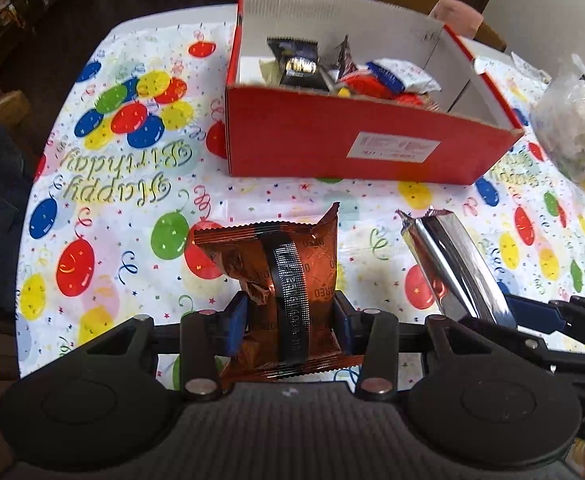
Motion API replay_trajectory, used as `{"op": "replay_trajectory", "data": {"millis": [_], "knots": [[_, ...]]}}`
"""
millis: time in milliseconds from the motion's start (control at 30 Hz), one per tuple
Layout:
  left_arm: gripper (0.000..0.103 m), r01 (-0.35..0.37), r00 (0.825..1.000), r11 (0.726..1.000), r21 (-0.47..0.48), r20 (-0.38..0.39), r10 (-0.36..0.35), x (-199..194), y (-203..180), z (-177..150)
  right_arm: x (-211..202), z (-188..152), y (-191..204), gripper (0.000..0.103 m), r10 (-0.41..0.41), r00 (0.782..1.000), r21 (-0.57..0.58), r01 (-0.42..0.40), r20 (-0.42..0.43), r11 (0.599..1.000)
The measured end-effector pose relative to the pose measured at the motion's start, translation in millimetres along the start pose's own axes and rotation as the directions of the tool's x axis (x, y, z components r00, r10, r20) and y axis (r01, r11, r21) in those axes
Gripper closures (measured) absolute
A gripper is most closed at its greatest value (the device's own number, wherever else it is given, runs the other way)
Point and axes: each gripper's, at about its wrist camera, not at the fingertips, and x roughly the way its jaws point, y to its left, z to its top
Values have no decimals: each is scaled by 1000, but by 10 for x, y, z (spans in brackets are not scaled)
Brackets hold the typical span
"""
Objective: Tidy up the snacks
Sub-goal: 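Carry the copper chip bag and silver bar over the red box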
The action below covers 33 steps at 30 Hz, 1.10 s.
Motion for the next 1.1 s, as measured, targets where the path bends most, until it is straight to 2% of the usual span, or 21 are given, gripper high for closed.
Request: {"op": "replay_trajectory", "data": {"millis": [300, 533, 833, 1100], "knots": [[60, 41, 997, 999, 12, 63, -42, -362, -29, 111, -291, 197, 91, 62, 10, 995, 4, -11, 96, 1000], [60, 57, 991, 998, 15, 119, -58, -553, -66, 350, -460, 449, 84, 62, -2, 986, -9, 3, 169, 1000], [60, 44, 980, 999, 29, 193, -49, -685, -172, 777, -483, 867, 3, 62, -32, 972, -32, 41, 231, 999], [60, 9, 980, 999, 32, 200, -15, -577, -255, 1147, -336, 1191, -114, 62, -71, 966, -49, 86, 250, 995]]}}
